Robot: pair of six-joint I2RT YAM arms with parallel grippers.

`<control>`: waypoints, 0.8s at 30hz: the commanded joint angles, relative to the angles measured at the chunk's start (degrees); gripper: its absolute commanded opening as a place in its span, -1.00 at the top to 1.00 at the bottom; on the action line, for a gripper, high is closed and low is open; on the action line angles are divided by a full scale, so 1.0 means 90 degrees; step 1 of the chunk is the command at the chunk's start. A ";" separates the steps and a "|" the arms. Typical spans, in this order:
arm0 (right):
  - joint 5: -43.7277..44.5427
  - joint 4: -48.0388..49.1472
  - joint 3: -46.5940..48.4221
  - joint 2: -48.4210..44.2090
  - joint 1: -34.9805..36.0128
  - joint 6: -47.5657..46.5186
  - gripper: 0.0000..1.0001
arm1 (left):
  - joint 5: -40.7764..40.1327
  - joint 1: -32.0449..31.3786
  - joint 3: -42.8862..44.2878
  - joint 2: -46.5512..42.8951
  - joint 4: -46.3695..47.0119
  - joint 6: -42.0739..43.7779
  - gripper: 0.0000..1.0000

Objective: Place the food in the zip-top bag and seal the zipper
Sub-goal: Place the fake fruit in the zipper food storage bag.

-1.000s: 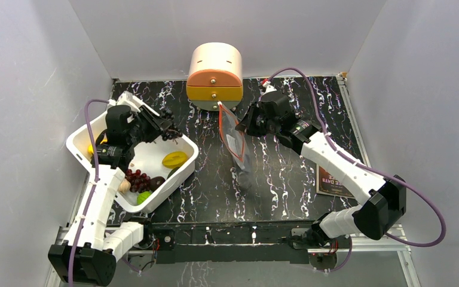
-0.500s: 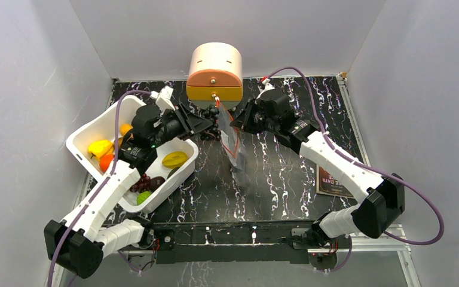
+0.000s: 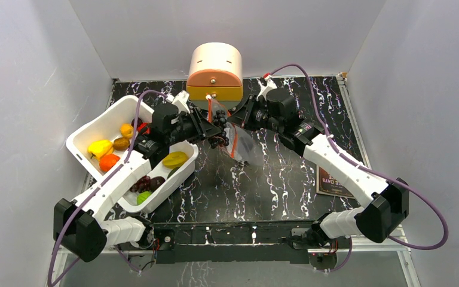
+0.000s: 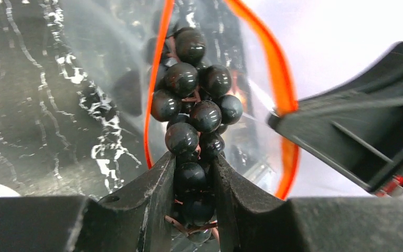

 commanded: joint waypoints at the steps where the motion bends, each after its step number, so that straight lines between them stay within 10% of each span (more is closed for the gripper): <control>1: -0.0377 0.0714 -0.0017 -0.0189 0.0000 -0.0058 1.00 | -0.0548 -0.0051 0.0520 0.0077 -0.0816 0.0421 0.46; 24: -0.1177 0.0898 -0.0001 0.0291 0.0009 -0.0005 1.00 | -0.1236 -0.0065 0.1490 0.0811 -0.2345 0.0422 0.42</control>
